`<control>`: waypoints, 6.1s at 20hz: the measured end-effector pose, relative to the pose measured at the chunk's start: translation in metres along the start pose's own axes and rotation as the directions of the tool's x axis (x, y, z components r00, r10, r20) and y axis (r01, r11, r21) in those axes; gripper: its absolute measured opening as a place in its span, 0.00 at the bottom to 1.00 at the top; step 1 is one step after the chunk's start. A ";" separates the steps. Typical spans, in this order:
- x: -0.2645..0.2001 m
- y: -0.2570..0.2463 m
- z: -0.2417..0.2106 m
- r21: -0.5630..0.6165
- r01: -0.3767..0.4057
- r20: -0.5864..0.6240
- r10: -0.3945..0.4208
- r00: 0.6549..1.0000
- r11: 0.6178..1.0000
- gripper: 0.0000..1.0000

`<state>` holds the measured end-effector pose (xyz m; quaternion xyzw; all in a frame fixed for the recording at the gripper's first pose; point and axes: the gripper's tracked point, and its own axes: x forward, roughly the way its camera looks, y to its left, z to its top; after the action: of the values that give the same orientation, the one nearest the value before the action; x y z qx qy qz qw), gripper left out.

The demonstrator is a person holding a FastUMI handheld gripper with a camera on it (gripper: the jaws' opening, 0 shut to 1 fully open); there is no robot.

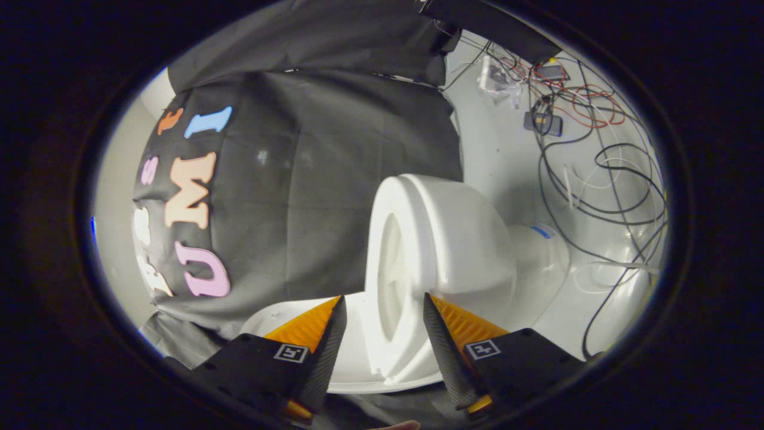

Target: Open the toilet lid.

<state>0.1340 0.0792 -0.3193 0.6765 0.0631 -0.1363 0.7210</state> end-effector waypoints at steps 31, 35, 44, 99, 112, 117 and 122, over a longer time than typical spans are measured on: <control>-0.012 0.043 -0.009 -0.144 -0.015 -0.105 0.000 0.995 0.990 0.01; -0.014 0.051 -0.003 -0.205 0.011 -0.067 -0.026 0.997 0.979 0.01; -0.021 0.081 -0.019 -0.441 0.053 -0.048 -0.083 0.995 0.896 0.01; -0.031 0.315 -0.262 -0.994 0.050 0.058 0.087 0.995 0.095 0.01; -0.025 0.320 -0.299 -0.989 0.150 0.151 0.075 0.986 0.015 0.04; -0.026 0.319 -0.298 -0.987 0.157 0.158 0.064 0.985 0.010 0.10; -0.041 0.327 -0.274 -0.972 0.230 0.224 0.095 0.970 -0.054 1.00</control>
<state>0.2125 0.3708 -0.0157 -0.0814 0.0944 -0.1586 0.9794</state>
